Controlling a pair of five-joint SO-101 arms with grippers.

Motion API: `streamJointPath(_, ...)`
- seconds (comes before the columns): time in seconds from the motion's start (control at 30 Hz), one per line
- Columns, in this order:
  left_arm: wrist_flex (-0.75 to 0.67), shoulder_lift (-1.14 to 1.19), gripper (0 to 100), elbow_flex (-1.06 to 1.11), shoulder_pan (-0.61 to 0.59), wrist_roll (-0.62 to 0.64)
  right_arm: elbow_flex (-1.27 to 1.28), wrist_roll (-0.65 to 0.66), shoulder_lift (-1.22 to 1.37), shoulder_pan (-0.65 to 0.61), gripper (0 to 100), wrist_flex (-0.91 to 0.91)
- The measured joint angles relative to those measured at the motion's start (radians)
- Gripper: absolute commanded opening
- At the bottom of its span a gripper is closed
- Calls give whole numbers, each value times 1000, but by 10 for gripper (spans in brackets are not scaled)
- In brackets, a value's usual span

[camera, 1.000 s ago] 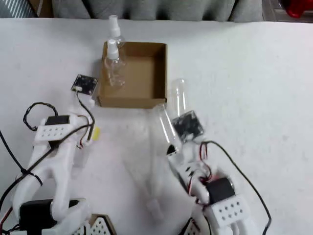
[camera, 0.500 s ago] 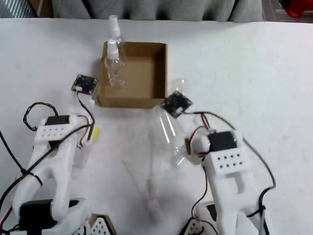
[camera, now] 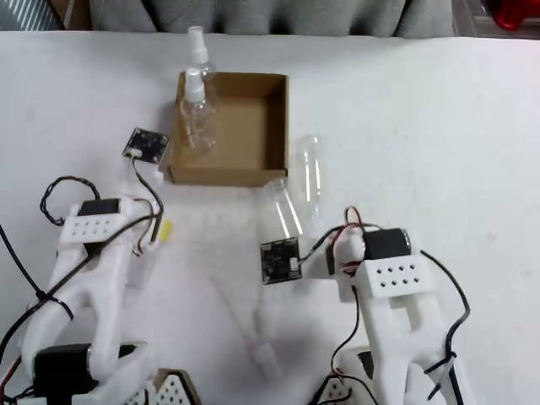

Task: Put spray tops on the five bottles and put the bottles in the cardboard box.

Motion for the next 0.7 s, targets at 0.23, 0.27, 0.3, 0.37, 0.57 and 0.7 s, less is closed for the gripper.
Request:
streamJointPath(0.23,0,0,21,0,0,-34,75,11,0,-124,230,-43)
streamJointPath(0.27,0,0,21,0,0,-34,97,11,0,-137,230,-64)
streamJointPath(0.3,0,0,21,0,0,-35,114,11,0,-144,230,-86)
streamJointPath(0.37,0,0,21,0,0,-37,126,11,0,-147,230,-117)
streamJointPath(0.57,0,0,21,0,0,-37,164,12,0,-157,230,-169)
streamJointPath(0.7,0,0,21,0,0,-37,201,15,0,-152,229,-235)
